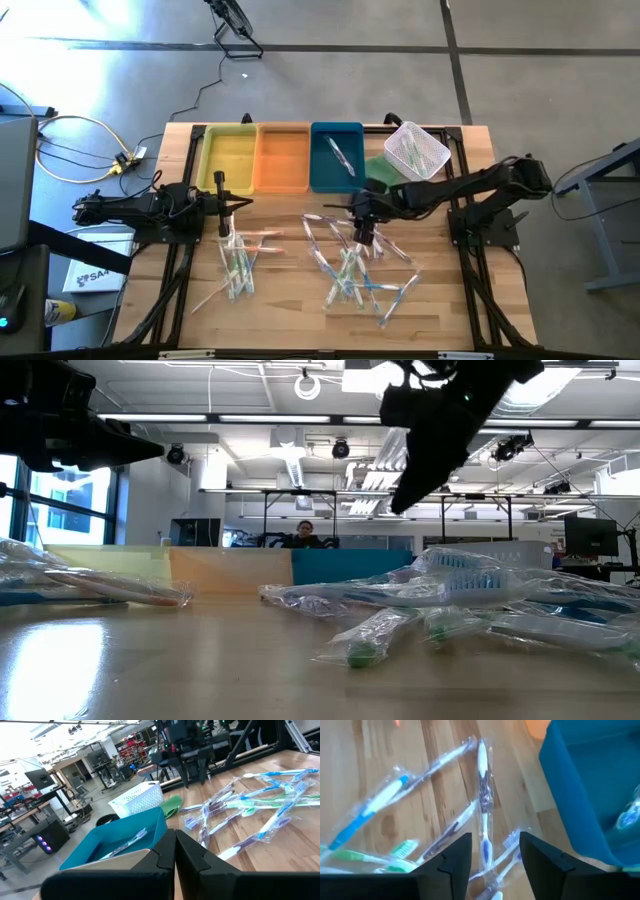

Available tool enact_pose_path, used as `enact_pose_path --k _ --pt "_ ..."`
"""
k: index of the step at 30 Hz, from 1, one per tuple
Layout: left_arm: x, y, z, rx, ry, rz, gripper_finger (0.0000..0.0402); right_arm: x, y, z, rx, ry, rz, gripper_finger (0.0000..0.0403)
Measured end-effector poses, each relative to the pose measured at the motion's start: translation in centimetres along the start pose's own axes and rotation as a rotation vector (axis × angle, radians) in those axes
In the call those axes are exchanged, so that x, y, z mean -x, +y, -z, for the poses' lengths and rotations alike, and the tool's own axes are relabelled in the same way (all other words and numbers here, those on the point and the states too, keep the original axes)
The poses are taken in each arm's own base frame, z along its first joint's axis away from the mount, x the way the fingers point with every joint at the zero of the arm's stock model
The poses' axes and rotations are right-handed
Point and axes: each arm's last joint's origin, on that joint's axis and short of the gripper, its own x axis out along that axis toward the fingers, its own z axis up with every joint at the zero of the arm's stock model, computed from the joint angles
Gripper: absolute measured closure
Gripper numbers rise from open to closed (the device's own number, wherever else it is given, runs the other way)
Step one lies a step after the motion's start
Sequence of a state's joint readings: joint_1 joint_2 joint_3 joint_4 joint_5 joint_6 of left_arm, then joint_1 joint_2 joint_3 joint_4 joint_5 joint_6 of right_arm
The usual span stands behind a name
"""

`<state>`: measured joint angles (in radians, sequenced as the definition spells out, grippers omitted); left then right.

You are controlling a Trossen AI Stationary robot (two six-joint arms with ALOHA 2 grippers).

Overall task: Pick & Place Toothbrushes
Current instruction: Put the purple toothbrush into the blue bin

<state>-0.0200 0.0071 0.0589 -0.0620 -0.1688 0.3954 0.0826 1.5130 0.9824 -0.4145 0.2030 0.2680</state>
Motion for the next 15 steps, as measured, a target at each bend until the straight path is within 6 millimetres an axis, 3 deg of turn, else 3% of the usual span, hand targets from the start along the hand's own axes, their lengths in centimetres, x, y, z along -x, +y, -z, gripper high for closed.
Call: enact_pose_path --k 10,15 --pt "0.0 0.0 0.0 0.000 0.000 0.000 0.0402 -1.4 -0.1 1.3 -0.013 -0.063 -0.018 0.0251" --pt "0.0 0.0 0.0 0.000 0.000 0.000 0.0402 -3.0 0.1 1.6 -0.013 -0.036 -0.017 0.0252"
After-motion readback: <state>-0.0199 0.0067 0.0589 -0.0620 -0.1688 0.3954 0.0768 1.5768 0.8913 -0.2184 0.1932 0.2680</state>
